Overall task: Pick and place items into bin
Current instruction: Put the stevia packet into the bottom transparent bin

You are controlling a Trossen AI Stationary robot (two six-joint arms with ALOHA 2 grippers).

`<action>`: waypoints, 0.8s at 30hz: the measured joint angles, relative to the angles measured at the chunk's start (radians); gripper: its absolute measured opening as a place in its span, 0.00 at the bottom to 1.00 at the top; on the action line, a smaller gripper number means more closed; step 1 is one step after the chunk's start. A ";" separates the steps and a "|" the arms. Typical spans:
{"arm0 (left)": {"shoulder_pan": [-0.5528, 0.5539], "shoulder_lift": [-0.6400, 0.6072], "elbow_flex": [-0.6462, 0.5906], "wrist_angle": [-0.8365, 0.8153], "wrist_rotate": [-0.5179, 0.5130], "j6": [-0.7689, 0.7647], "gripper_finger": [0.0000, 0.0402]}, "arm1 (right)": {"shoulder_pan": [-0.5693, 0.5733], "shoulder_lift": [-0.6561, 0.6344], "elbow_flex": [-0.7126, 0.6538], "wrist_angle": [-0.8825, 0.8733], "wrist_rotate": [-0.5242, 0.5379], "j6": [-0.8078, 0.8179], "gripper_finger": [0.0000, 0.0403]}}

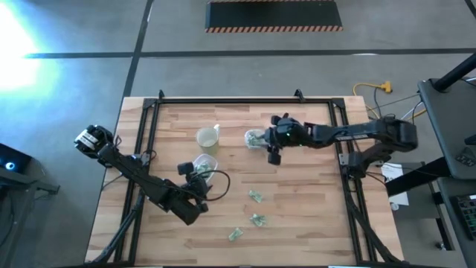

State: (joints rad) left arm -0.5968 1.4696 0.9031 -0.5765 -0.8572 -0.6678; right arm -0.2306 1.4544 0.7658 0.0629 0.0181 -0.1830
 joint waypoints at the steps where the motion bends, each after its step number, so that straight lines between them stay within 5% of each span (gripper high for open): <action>1: 0.000 0.000 0.000 0.010 0.002 0.002 0.38 | 0.017 -0.025 0.000 -0.031 0.000 0.000 0.34; 13: -0.017 0.000 -0.096 0.607 0.330 0.350 0.38 | 0.239 -0.175 -0.071 -0.166 0.000 -0.008 0.30; 24: -0.073 0.132 -0.134 0.793 0.383 0.395 0.38 | 0.285 -0.178 -0.085 -0.180 0.001 0.005 0.25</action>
State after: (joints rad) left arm -0.6699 1.6020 0.7689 0.2161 -0.4739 -0.2728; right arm 0.0547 1.2762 0.6804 -0.1170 0.0189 -0.1783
